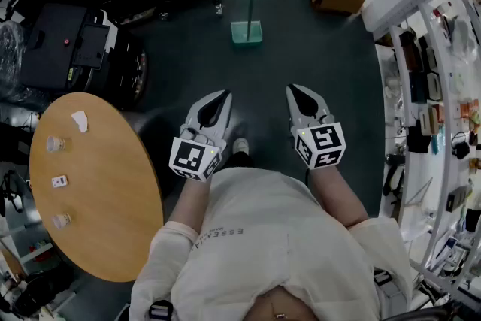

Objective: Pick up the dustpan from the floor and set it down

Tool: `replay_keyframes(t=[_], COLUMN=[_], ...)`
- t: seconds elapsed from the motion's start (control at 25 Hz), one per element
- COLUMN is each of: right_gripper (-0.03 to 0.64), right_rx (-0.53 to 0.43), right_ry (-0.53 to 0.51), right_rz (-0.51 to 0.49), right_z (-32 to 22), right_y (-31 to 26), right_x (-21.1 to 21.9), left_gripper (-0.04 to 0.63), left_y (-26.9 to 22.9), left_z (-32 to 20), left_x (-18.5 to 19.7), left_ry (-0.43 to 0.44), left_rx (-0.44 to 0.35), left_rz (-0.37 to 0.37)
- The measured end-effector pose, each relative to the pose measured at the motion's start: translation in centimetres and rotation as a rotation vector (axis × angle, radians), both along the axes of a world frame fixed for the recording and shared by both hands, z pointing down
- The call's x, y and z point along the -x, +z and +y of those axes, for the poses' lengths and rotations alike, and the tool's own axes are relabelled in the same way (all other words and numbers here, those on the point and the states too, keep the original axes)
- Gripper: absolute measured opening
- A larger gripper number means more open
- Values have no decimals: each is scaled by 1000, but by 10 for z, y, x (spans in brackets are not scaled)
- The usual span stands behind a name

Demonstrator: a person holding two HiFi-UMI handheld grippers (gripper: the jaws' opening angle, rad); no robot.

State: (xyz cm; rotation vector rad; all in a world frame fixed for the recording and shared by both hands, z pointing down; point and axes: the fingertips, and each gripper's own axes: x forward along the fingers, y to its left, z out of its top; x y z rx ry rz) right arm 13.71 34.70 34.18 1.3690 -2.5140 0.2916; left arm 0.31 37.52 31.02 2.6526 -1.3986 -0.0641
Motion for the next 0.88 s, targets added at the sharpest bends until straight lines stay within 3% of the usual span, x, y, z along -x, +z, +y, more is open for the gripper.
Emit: replay_keyframes(t=[0.4,0.88], right_gripper=[-9,-8], right_rx=[-8,-27], right_ry=[-11,87], right_rz=[25,27], right_z=[1,-50], right_y=[5,0], right_x=[10,9], left_gripper=[17,17], left_y=[8,9], left_z=[-2,-58], left_x=[5,32], left_ry=[8,2], left_rx=[20,26], left_rz=[21,65])
